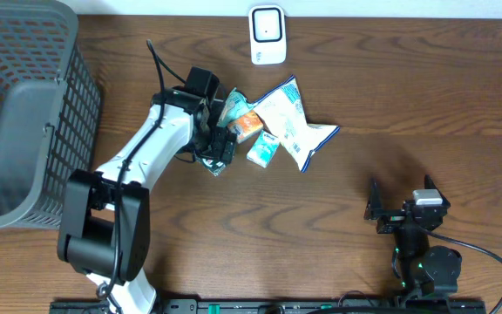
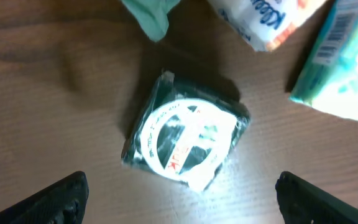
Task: Scan the item barcode
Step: 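Lift the tin out and set it on the table left of the items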
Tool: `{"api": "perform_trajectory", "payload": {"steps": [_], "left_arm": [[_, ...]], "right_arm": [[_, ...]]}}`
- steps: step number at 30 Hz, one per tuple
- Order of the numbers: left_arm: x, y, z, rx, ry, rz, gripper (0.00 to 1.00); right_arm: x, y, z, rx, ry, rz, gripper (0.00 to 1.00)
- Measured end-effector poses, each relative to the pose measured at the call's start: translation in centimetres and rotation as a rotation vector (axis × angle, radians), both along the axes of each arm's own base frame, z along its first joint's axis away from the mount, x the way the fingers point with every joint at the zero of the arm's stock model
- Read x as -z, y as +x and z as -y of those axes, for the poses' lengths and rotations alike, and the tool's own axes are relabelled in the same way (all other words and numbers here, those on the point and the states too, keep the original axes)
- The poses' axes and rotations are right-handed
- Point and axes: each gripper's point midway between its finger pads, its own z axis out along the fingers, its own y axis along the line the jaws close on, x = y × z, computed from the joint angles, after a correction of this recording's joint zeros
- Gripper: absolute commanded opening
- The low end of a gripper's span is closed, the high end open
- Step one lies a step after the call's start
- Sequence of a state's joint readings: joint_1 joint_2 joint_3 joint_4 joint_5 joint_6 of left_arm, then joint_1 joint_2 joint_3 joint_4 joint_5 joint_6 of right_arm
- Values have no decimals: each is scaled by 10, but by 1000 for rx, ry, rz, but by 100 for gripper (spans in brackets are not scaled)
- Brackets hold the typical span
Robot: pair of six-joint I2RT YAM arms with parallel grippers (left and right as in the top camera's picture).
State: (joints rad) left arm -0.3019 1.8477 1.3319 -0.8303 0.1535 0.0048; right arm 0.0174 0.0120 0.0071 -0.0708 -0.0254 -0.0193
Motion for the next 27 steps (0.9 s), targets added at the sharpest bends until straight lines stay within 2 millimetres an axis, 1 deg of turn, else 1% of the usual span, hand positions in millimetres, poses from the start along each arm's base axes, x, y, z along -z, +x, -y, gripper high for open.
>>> {"api": "perform_trajectory", "payload": {"steps": [2, 3, 5, 6, 9, 10, 12, 15, 17, 19, 23, 27], "left_arm": [[-12, 1, 0, 1, -10, 31, 98], [-22, 2, 1, 0, -18, 56, 98], [-46, 3, 1, 0, -38, 121, 98], [-63, 2, 0, 0, -50, 160, 98], [-103, -6, -2, 0, -77, 248, 98], [-116, -12, -4, 0, -85, 272, 98], [-132, -25, -8, 0, -89, 286, 98], [-140, -53, -17, -5, -74, 238, 98], [-141, -64, -20, -35, -73, 206, 98], [-140, -68, -21, -87, -82, 184, 98], [-138, -73, -14, -186, -144, 134, 98], [-126, -79, -9, -225, -171, 85, 98]], "right_arm": [[0, 0, 0, 0, 0, 0, 99], [0, 0, 0, 0, 0, 0, 99], [0, 0, 0, 0, 0, 0, 99], [0, 0, 0, 0, 0, 0, 99], [0, 0, 0, 0, 0, 0, 99], [0, 0, 0, 0, 0, 0, 99], [0, 0, 0, 0, 0, 0, 99], [0, 0, 0, 0, 0, 0, 99], [0, 0, 0, 0, 0, 0, 99], [0, 0, 0, 0, 0, 0, 99], [0, 0, 0, 0, 0, 0, 99], [0, 0, 0, 0, 0, 0, 99]]}}
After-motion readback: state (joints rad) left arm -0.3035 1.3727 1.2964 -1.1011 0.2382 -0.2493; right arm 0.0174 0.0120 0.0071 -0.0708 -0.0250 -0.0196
